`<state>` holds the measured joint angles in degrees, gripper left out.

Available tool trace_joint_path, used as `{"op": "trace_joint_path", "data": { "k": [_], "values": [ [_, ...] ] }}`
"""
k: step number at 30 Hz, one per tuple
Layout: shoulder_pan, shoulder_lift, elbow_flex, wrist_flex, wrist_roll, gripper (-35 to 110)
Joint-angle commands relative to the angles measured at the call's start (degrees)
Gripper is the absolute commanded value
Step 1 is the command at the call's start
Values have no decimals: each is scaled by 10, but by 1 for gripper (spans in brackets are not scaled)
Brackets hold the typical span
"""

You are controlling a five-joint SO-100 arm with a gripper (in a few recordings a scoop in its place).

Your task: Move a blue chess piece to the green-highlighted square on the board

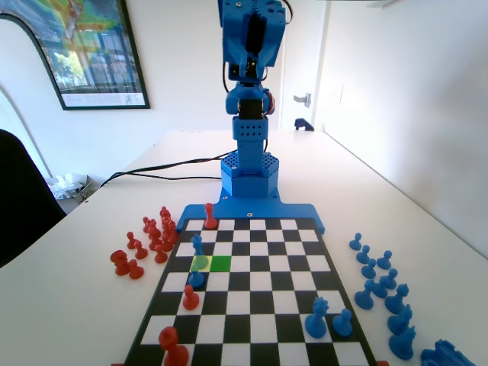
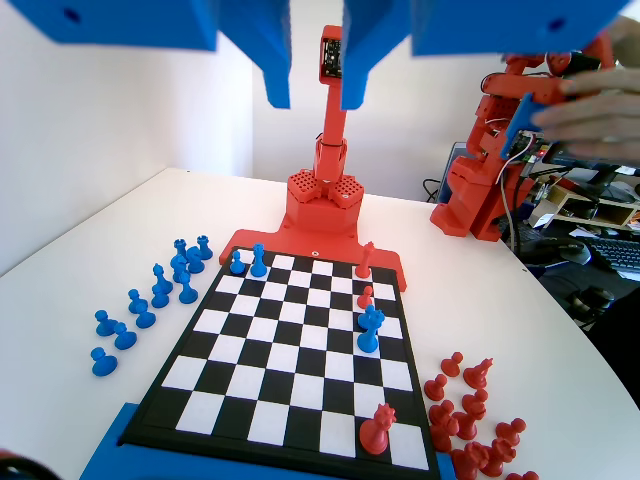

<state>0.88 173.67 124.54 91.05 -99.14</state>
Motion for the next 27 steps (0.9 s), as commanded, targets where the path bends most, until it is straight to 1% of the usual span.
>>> {"op": "trace_joint_path", "data": {
  "k": [1, 5, 14, 20, 23, 27],
  "values": [
    [3, 13, 4, -9, -7, 9],
    [3, 13, 4, -9, -7, 9],
    [3, 13, 4, -9, -7, 26],
    [7, 13, 4, -9, -7, 25],
    [7, 13, 4, -9, -7, 19],
    [5, 13, 4, -9, -8, 3]
  ]
}}
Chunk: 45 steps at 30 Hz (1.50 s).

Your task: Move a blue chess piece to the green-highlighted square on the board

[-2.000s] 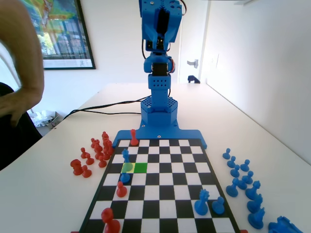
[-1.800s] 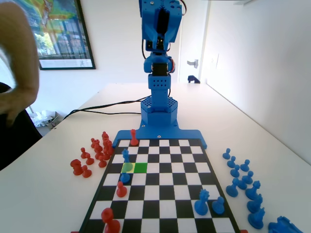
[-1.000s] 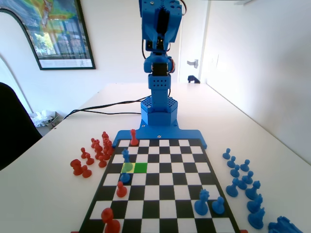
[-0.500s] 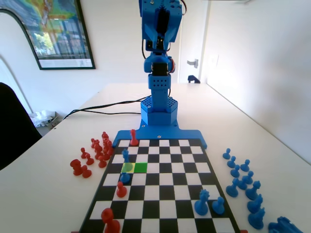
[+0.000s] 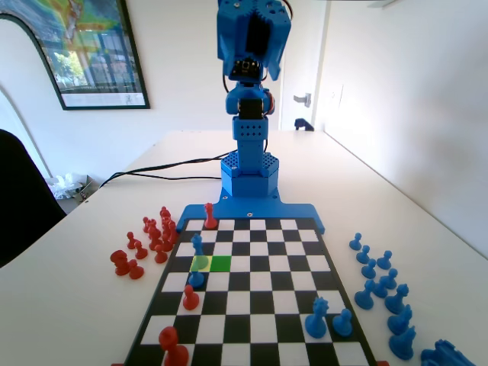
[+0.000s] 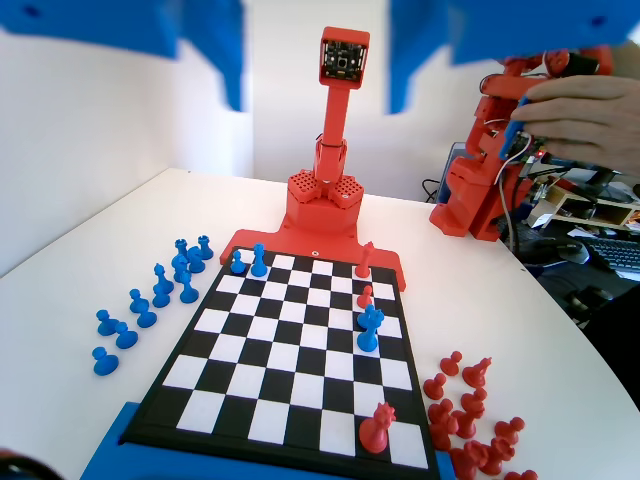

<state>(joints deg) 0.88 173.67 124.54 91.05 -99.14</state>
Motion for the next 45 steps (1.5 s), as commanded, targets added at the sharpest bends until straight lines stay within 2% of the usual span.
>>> {"op": "trace_joint_path", "data": {
  "k": [1, 12, 22, 28, 34, 45],
  "values": [
    [4, 13, 4, -9, -8, 1],
    [4, -24, -18, -2, 7, 1],
    [-6, -238, -166, 11, 62, 1],
    [45, -362, -198, -25, 76, 1],
    [113, -522, -265, 4, 61, 1],
    [149, -625, -168, -149, -9, 2]
  ]
}}
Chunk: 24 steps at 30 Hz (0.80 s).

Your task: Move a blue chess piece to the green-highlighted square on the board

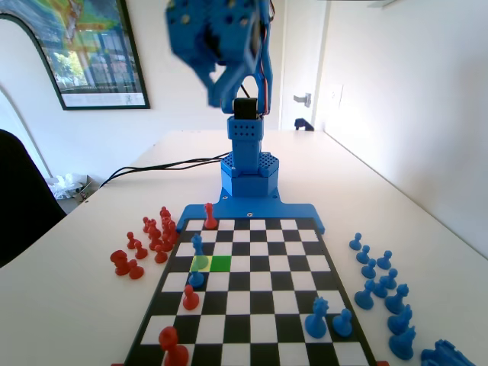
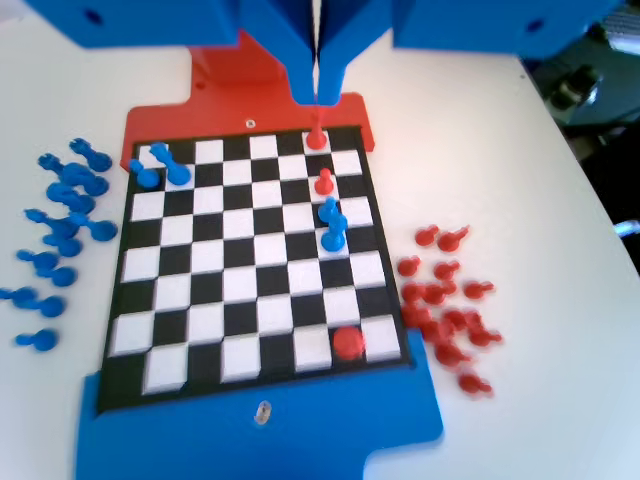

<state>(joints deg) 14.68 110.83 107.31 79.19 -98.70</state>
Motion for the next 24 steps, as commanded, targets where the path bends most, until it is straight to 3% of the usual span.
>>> {"op": "trace_joint_path", "data": {
  "k": [1, 24],
  "values": [
    [16, -4, 22, -59, -24, 2],
    [48, -71, 150, -224, -86, 12]
  ]
}}
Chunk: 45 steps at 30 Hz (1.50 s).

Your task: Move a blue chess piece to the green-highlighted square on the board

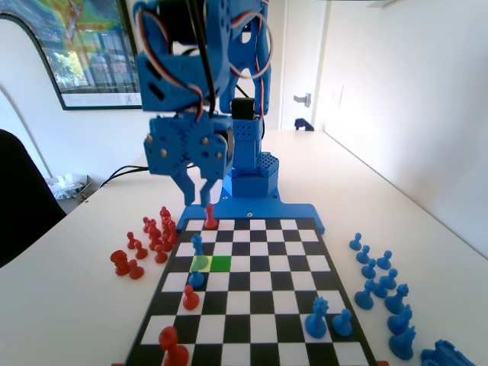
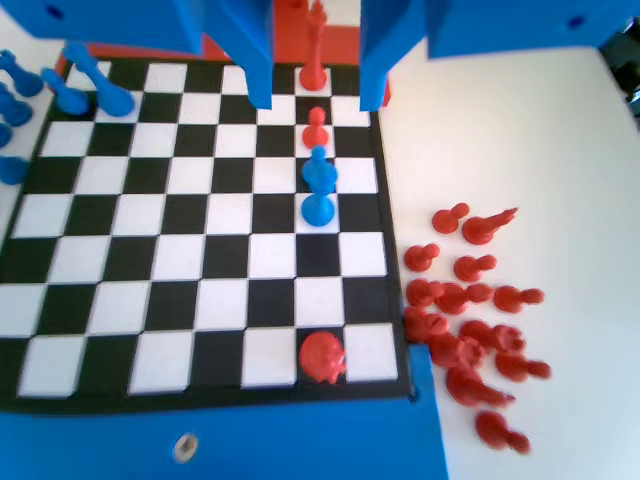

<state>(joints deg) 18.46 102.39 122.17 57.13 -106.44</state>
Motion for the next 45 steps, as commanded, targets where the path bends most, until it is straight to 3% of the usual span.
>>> {"op": "trace_joint_path", "data": {
  "k": [1, 45],
  "values": [
    [11, 12, 6, -9, -11, 12],
    [10, -116, 81, -202, -9, 13]
  ]
}}
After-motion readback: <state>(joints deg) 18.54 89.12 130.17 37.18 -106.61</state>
